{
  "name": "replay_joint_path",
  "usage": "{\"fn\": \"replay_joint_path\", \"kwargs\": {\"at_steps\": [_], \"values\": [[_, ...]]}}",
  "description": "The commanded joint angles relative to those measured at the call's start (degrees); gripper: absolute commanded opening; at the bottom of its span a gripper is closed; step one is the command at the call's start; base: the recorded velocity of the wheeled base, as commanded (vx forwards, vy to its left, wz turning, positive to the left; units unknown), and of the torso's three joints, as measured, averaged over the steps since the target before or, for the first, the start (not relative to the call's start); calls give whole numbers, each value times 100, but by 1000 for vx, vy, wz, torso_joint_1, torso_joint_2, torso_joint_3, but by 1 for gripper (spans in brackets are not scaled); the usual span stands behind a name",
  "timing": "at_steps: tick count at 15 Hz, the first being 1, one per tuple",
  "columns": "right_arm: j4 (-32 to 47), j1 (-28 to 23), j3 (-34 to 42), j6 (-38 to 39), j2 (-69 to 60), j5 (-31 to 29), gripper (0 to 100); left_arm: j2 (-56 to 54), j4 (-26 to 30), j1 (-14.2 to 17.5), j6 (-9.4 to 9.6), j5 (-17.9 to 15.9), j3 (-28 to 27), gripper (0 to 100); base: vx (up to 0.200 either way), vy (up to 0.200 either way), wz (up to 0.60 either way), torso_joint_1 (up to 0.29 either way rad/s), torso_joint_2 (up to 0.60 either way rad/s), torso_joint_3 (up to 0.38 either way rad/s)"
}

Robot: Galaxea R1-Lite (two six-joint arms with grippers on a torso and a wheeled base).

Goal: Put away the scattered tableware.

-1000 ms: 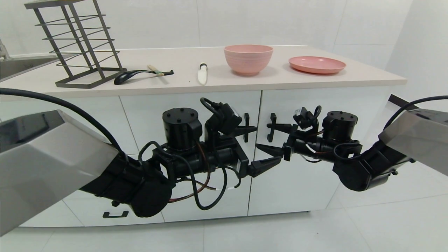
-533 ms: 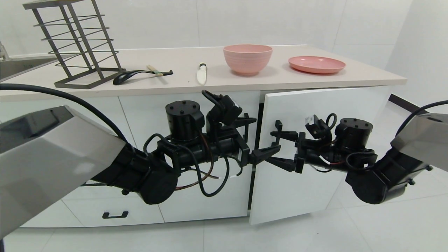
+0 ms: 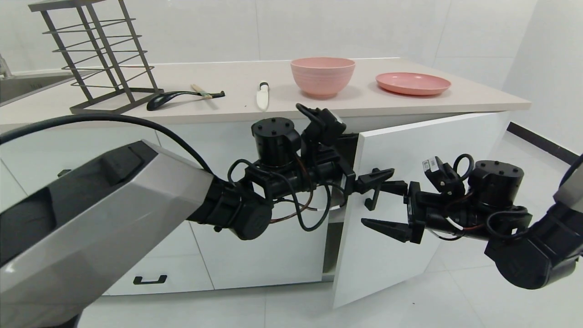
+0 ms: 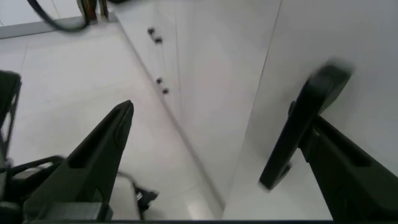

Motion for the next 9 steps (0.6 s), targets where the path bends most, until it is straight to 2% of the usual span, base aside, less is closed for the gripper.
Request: {"fn": "replay_joint_path", "kwargs": {"at_steps": [1, 4, 9], "values": [[-15, -4, 21, -13, -112, -9, 100, 345, 130, -224, -7, -10, -457, 100, 0, 0, 0, 0, 0, 0], [-15, -303, 48, -66, -24, -35, 100, 389, 147, -321, -15, -98, -510, 100, 0, 0, 0, 0, 0, 0], [-59, -953, 557, -549, 274, -35, 100, 362, 112, -260, -33, -89, -466, 100, 0, 0, 0, 0, 0, 0]]}}
